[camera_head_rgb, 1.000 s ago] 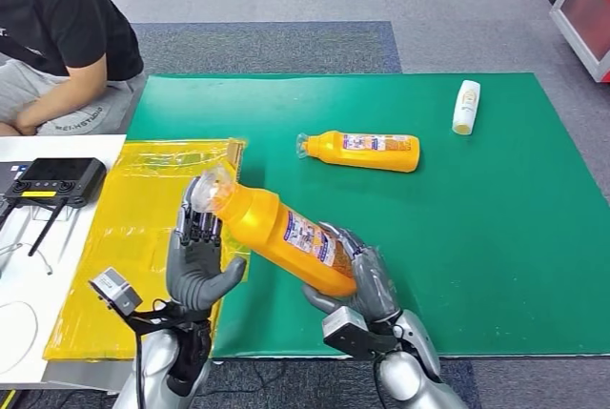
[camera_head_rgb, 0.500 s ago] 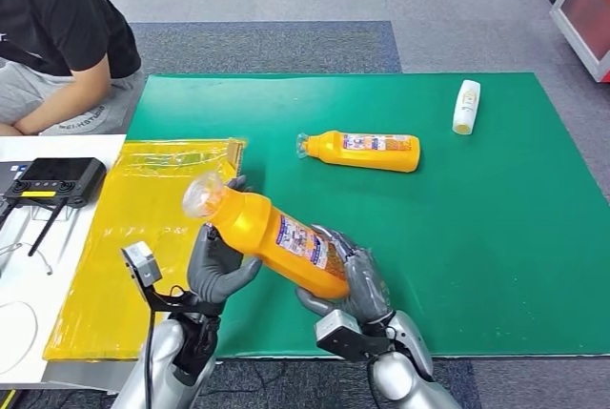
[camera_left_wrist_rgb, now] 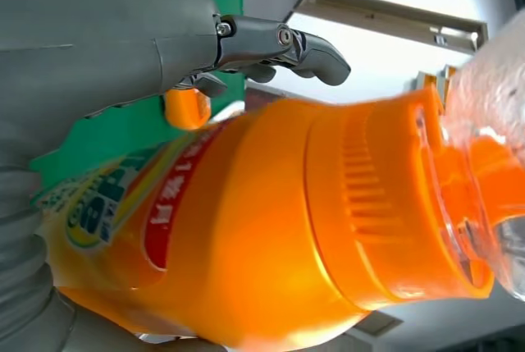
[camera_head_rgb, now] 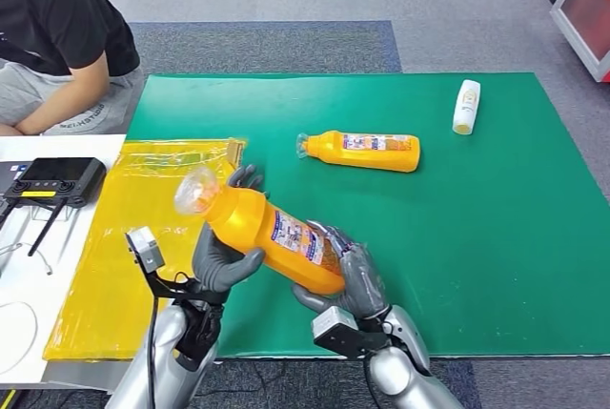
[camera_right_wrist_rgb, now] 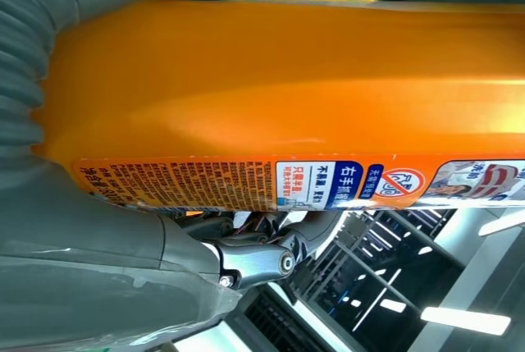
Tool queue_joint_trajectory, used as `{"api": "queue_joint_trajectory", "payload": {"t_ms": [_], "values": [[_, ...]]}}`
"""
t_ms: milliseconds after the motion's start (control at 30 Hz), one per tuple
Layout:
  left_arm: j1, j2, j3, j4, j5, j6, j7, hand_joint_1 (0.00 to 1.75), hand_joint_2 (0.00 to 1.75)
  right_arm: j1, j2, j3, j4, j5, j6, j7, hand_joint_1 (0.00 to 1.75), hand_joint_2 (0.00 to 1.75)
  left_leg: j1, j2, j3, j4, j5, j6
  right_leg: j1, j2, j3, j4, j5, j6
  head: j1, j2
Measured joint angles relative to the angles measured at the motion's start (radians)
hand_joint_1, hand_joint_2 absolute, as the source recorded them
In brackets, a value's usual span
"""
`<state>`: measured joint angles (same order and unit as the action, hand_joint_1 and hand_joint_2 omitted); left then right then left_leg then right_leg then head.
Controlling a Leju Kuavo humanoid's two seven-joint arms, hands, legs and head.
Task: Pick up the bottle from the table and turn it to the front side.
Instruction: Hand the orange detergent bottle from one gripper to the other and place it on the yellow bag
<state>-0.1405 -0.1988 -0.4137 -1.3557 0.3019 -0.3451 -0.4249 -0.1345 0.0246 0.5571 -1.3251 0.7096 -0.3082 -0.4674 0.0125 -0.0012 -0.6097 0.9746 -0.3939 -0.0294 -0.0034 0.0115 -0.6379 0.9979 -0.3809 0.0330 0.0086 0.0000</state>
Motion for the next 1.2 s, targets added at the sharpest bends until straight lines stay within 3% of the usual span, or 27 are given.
{"api": "queue_joint_trajectory", "payload": {"t_ms": [400, 433, 533, 567, 800, 933, 1100, 1200], "values": [[-0.031, 0.022, -0.034, 0.001, -0.009, -0.032, 0.008, 0.03, 1.75, -0.004, 0.001, 0.010, 0.006, -0.010, -0.001, -0.012, 1.75, 1.75, 0.000, 0.000, 0.000, 0.000, 0.000, 0.000, 0.000, 0.000, 0.000, 0.000, 0.000, 0.000, 0.000, 0.000], [-0.034, 0.023, -0.036, 0.001, -0.008, -0.032, 0.012, 0.26, 1.75, -0.004, 0.001, 0.010, 0.007, -0.011, -0.001, -0.013, 1.75, 1.75, 0.000, 0.000, 0.000, 0.000, 0.000, 0.000, 0.000, 0.000, 0.000, 0.000, 0.000, 0.000, 0.000, 0.000], [-0.040, 0.026, -0.038, 0.007, -0.005, -0.032, 0.020, 1.50, 1.75, -0.004, 0.001, 0.010, 0.008, -0.013, -0.002, -0.016, 1.75, 1.75, 0.000, 0.000, 0.000, 0.000, 0.000, 0.000, 0.000, 0.000, 0.000, 0.000, 0.000, 0.000, 0.000, 0.000], [-0.042, 0.026, -0.039, 0.010, -0.003, -0.033, 0.021, 1.70, 1.75, -0.004, 0.001, 0.010, 0.008, -0.014, -0.002, -0.016, 1.75, 1.75, 0.000, 0.000, 0.000, 0.000, 0.000, 0.000, 0.000, 0.000, 0.000, 0.000, 0.000, 0.000, 0.000, 0.000], [-0.053, 0.028, -0.043, 0.021, -0.007, -0.023, 0.031, 1.75, 1.75, -0.004, 0.002, 0.010, 0.011, -0.019, -0.007, -0.016, 1.68, 1.75, 0.000, 0.000, 0.000, 0.000, 0.000, 0.000, 0.000, 0.000, 0.000, 0.000, 0.000, 0.000, 0.000, 0.000], [-0.055, 0.032, -0.048, 0.021, -0.081, 0.020, -0.005, 1.75, 1.75, -0.003, 0.003, 0.010, 0.013, -0.021, -0.016, -0.017, 0.03, 1.75, 0.000, 0.000, -0.001, 0.000, 0.000, 0.000, 0.000, 0.000, 0.000, 0.000, 0.000, 0.000, 0.000, 0.000], [-0.049, 0.048, -0.053, 0.001, -0.197, 0.082, -0.032, 1.75, 1.75, -0.002, 0.017, 0.010, 0.015, -0.018, -0.050, -0.021, 0.00, 1.75, 0.000, 0.000, -0.001, 0.000, 0.000, 0.000, 0.000, 0.000, -0.001, 0.000, 0.000, 0.000, 0.000, 0.000], [-0.044, 0.064, -0.050, -0.020, -0.252, 0.121, -0.039, 1.75, 1.75, -0.001, 0.024, 0.009, 0.015, -0.013, -0.069, -0.020, 0.00, 0.44, 0.000, 0.000, -0.001, 0.000, 0.001, 0.000, 0.000, 0.000, -0.002, 0.000, 0.000, 0.000, 0.000, 0.000]]}}
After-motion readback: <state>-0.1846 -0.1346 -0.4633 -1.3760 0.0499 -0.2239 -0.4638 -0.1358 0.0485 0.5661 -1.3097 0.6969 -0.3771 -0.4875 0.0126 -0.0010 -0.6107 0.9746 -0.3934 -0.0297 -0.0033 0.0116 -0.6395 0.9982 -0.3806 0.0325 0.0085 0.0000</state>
